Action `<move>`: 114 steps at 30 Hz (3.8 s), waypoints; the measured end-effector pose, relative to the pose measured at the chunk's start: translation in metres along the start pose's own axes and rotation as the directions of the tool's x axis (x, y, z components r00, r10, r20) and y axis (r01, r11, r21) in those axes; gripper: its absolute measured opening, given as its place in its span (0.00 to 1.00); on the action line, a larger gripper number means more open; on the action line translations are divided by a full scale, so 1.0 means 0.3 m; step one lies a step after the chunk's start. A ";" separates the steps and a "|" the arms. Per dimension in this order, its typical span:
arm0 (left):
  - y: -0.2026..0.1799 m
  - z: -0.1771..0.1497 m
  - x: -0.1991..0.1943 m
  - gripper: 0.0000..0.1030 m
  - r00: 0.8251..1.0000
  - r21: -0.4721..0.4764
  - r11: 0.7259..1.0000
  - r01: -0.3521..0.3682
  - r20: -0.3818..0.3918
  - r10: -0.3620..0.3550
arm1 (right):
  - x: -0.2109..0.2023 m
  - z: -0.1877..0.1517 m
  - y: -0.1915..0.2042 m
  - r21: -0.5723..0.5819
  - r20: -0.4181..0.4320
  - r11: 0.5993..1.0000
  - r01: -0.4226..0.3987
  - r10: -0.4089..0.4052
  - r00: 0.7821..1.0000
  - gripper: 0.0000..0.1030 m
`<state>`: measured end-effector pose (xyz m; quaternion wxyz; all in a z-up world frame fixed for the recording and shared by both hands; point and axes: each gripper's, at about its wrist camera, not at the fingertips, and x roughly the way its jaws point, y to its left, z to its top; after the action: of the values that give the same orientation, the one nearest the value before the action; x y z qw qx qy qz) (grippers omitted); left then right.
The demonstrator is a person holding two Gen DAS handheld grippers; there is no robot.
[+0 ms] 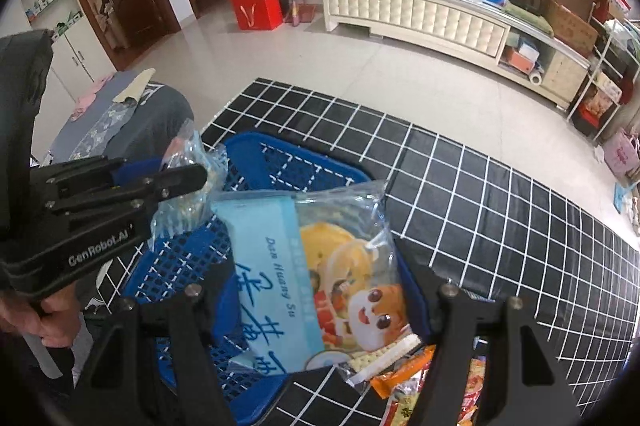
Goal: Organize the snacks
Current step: 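Carry both bags over the blue basket while the left gripper releases its bag inside, then lower the held blue bag into the basket and open the right gripper, then move both grippers back over the remaining snacks on the mat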
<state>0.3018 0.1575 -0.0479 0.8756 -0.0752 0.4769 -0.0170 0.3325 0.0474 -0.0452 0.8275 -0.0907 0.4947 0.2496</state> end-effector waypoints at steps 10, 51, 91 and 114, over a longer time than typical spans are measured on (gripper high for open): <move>0.001 0.021 0.005 0.42 0.997 -0.010 0.997 -0.078 0.026 0.079 | -0.014 0.006 -0.008 0.000 0.001 1.000 0.017 -0.017 1.000 0.70; 0.305 -0.119 -0.037 0.53 0.991 -0.087 0.987 -0.134 -0.034 0.132 | 0.287 0.133 0.183 -0.019 -0.122 0.999 -0.037 0.034 0.992 0.93; -0.399 -0.249 -0.292 0.77 0.997 0.168 0.985 0.038 0.059 -0.049 | -0.441 -0.268 -0.251 0.160 0.110 0.983 0.086 -0.104 0.988 0.96; -0.763 -0.417 0.066 0.77 0.992 0.288 0.957 0.044 -0.124 -0.009 | -0.303 -0.581 -0.670 0.279 -0.031 0.948 0.151 -0.148 0.988 0.95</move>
<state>0.2175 -0.0853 -0.0973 0.8462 0.0489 0.5205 -0.1030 0.2636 -0.2240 -0.0722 0.8462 -0.0108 0.5206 0.1129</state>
